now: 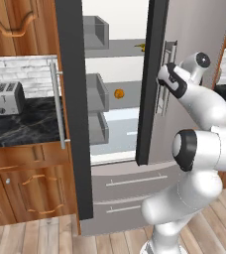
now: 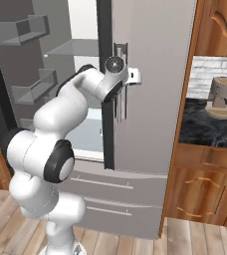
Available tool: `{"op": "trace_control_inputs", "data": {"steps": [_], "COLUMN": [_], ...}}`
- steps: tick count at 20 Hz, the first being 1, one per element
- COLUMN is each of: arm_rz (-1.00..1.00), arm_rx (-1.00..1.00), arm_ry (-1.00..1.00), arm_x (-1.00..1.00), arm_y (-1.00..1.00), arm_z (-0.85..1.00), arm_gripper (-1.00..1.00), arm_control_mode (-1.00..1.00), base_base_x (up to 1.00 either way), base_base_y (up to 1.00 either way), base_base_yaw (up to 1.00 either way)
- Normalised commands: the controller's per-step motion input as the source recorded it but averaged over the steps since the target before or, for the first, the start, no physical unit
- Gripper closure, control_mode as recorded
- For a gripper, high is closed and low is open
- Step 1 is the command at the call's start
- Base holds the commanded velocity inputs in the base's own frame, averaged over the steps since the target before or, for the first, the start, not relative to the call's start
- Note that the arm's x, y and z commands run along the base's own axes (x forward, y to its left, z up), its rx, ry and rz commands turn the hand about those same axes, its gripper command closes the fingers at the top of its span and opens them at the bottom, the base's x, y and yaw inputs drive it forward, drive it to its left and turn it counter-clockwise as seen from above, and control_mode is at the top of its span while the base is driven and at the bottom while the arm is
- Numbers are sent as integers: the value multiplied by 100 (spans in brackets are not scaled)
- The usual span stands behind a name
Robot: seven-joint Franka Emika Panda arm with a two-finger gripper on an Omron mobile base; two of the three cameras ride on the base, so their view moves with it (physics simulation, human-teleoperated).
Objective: Retrieve the banana and orange from the fridge and place them into the bowl on the dining table.
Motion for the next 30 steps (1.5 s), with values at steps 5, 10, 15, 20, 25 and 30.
{"op": "trace_control_inputs", "data": {"steps": [5,10,15,20,25,30], "arm_rz": [0,0,0,7,5,0], "arm_rx": [0,0,0,1,7,9], "arm_ry": [-9,-12,1,4,1,0], "arm_x": [54,24,-5,-94,-100,-100], "arm_y": [-3,0,-1,-46,-92,-100], "arm_z": [-25,-20,0,6,9,10], "arm_gripper": [100,100,100,100,100,100], "arm_control_mode": [-100,-100,-100,-100,-100,-100], "base_base_x": [0,0,0,0,0,0], "base_base_y": [0,0,0,0,0,0], "base_base_yaw": [0,0,0,0,0,0]}}
